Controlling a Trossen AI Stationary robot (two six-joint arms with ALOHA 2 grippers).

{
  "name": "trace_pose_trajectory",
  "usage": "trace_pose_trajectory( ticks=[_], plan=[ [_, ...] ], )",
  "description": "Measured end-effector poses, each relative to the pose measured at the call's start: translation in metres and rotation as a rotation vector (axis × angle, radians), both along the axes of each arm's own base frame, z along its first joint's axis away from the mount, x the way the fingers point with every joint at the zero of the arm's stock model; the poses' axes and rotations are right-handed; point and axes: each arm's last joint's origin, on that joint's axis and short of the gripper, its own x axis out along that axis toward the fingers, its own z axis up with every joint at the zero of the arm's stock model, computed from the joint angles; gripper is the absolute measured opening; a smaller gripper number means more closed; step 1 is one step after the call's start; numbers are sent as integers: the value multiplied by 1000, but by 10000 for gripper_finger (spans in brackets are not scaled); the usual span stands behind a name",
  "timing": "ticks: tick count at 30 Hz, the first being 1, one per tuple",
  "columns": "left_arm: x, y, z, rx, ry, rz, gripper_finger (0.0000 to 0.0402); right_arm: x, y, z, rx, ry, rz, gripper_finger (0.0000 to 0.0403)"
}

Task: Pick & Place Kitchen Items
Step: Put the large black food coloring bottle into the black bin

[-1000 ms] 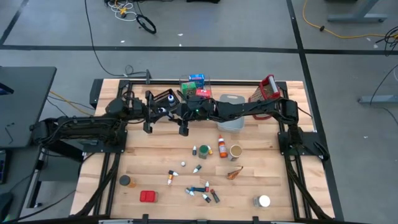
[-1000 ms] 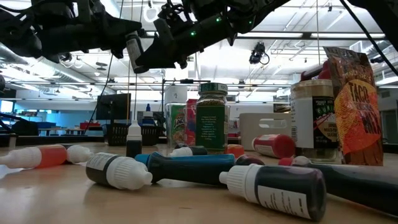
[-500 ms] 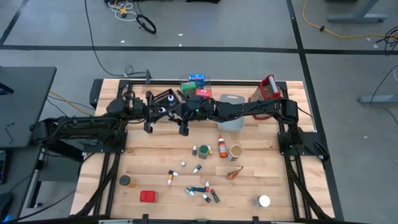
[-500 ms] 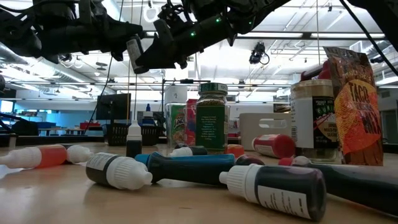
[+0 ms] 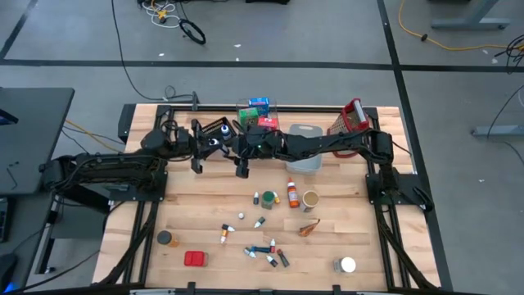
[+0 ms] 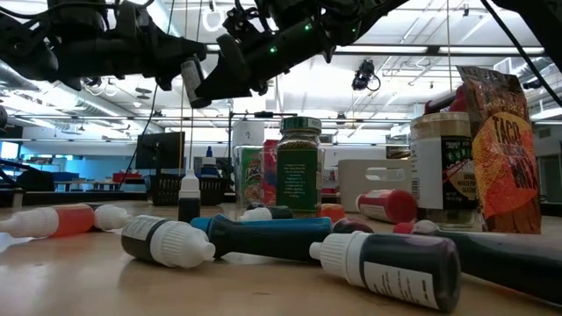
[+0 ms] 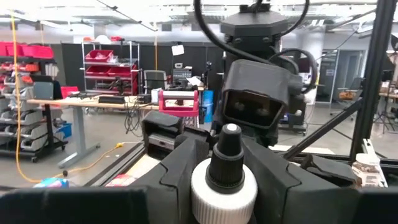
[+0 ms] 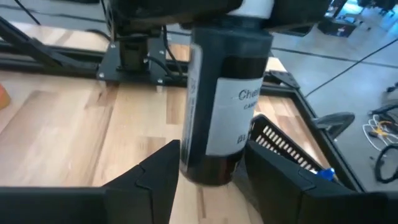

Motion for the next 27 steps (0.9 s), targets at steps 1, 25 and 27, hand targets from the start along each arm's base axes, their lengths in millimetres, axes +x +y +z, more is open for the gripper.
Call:
trace_pose_trajectory(
  ticks=[1,25,27],
  plan=[
    [0,0,0,-3,3,9,120,0,0,0,2,6,1,199],
    [-2,27,-28,-45,237,691,120,-11,12,-14,128,198,-36,263],
    [-2,34,-34,-73,259,731,120,-11,14,-14,132,198,-25,263]
  ],
)
